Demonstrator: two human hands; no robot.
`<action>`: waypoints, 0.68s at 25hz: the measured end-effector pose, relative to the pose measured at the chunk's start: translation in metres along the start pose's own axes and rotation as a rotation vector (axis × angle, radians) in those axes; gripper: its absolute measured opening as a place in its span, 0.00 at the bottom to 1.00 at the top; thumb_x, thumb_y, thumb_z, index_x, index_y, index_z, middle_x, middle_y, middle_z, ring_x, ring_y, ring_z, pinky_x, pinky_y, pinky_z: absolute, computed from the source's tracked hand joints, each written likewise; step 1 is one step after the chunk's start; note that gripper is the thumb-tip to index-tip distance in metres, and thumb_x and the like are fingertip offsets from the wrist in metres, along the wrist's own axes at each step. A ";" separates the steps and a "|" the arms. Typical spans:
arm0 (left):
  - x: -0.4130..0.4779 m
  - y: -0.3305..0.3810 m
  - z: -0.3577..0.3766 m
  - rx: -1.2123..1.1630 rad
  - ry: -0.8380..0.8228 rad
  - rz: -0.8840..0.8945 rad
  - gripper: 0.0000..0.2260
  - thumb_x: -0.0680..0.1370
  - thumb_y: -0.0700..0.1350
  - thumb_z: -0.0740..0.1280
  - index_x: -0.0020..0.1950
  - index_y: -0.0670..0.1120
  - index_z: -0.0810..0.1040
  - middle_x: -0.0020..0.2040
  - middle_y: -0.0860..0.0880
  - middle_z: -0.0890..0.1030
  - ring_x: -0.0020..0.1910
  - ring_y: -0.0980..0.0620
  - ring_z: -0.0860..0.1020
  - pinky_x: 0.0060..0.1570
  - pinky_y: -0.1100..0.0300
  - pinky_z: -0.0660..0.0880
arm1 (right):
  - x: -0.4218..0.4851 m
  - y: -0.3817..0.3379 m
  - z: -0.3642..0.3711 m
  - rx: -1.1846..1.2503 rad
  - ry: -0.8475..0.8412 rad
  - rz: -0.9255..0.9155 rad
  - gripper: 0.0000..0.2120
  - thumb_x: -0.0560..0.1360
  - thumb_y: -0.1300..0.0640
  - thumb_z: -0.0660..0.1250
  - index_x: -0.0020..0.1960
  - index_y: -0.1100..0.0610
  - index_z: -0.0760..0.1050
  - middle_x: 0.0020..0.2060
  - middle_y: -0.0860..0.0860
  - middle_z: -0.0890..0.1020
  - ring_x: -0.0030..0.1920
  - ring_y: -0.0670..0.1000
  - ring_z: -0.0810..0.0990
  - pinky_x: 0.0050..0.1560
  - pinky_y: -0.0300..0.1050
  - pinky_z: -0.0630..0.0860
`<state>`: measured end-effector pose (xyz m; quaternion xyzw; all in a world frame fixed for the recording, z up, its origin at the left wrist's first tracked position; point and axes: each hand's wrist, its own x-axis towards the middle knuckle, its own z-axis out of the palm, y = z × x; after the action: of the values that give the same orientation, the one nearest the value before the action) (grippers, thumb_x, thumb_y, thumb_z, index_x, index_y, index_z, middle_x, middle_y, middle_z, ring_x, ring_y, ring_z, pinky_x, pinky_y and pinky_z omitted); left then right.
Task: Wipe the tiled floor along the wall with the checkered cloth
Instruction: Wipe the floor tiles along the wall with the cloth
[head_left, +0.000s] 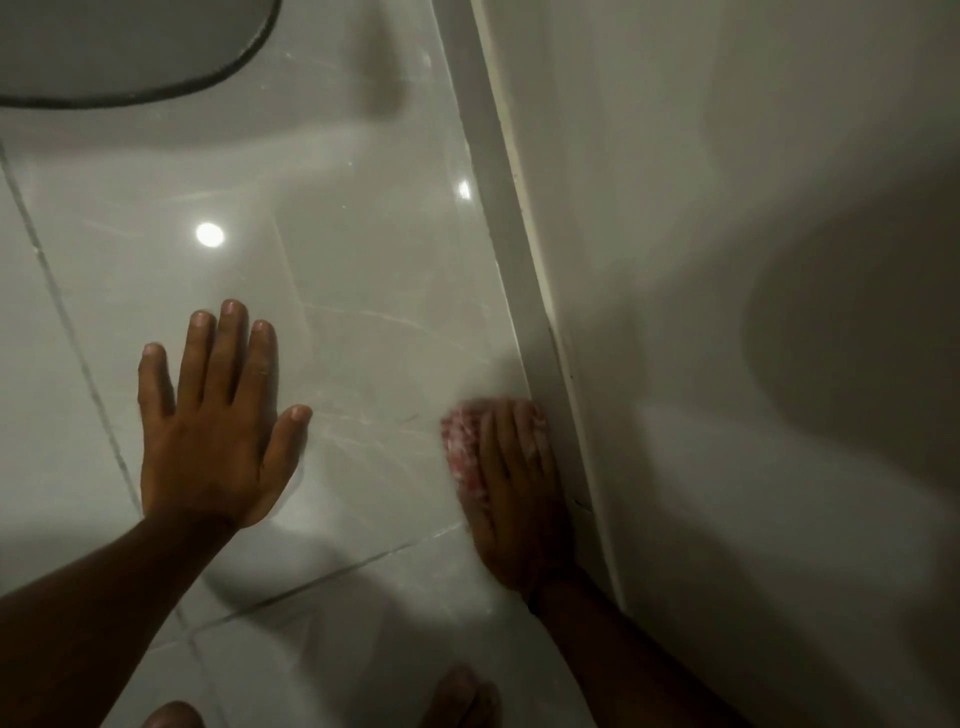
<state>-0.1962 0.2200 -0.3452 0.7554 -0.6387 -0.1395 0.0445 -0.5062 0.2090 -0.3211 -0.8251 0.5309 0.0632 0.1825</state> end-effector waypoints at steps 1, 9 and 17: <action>0.000 0.000 0.000 0.005 0.005 0.001 0.37 0.83 0.61 0.51 0.88 0.42 0.54 0.89 0.38 0.53 0.88 0.36 0.51 0.83 0.34 0.44 | 0.022 -0.003 -0.006 0.005 0.014 -0.011 0.34 0.84 0.48 0.56 0.84 0.63 0.53 0.84 0.62 0.56 0.86 0.62 0.49 0.84 0.63 0.52; 0.002 0.002 -0.002 0.034 0.026 0.010 0.38 0.83 0.62 0.51 0.87 0.41 0.55 0.88 0.37 0.54 0.88 0.35 0.52 0.83 0.32 0.46 | 0.158 -0.018 -0.034 0.037 0.095 -0.072 0.38 0.82 0.42 0.54 0.84 0.63 0.53 0.85 0.61 0.55 0.85 0.60 0.51 0.85 0.54 0.43; 0.002 0.000 0.000 0.043 0.010 0.009 0.38 0.83 0.62 0.52 0.88 0.41 0.54 0.89 0.37 0.53 0.88 0.36 0.51 0.83 0.34 0.44 | 0.292 -0.044 -0.070 -0.037 0.105 -0.035 0.37 0.84 0.42 0.51 0.84 0.62 0.47 0.85 0.61 0.51 0.86 0.59 0.48 0.84 0.54 0.42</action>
<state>-0.1964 0.2184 -0.3454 0.7540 -0.6446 -0.1218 0.0321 -0.3483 -0.0498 -0.3328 -0.8396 0.5242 0.0263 0.1402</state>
